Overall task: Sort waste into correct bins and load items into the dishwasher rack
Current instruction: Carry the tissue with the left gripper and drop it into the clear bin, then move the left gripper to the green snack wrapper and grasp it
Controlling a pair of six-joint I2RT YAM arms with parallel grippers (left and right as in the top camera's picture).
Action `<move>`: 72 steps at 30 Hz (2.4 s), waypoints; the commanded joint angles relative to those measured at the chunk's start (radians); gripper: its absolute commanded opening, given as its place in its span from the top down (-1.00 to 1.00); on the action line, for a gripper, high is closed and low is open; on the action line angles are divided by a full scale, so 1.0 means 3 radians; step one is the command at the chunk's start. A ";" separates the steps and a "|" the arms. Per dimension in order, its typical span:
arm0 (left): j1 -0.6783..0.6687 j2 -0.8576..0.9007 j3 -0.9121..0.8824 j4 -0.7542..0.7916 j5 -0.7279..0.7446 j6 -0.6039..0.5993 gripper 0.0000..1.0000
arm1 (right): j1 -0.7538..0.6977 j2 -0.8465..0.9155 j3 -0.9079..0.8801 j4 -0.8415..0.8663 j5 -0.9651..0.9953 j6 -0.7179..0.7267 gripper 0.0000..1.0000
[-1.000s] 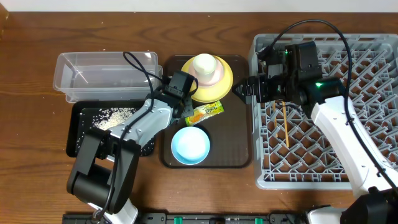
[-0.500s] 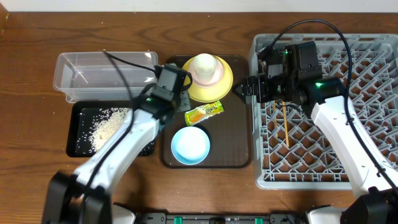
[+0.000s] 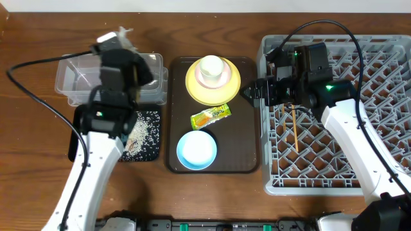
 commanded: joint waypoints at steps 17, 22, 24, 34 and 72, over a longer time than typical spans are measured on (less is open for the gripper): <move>0.0608 0.1027 0.0031 0.0415 -0.0018 0.0072 0.45 | 0.0023 -0.0031 0.0038 0.0001 -0.0043 0.0011 -0.98; 0.0601 0.0825 0.0031 0.0320 0.0268 0.0072 0.36 | 0.0023 -0.0031 0.0038 0.0001 -0.0043 0.0011 -0.98; 0.0601 0.0642 0.0031 0.0144 0.0736 0.0071 0.35 | 0.0023 -0.0031 0.0038 0.0001 -0.0043 0.0013 -0.98; 0.0006 0.0024 0.0029 -0.1217 0.2145 0.0083 0.16 | 0.0023 -0.0031 0.0038 0.0001 -0.0043 0.0011 -0.99; -0.1363 0.1729 -0.0056 -0.0266 0.1251 0.1882 -0.11 | 0.0023 -0.0031 0.0039 0.0001 -0.0043 0.0011 -0.98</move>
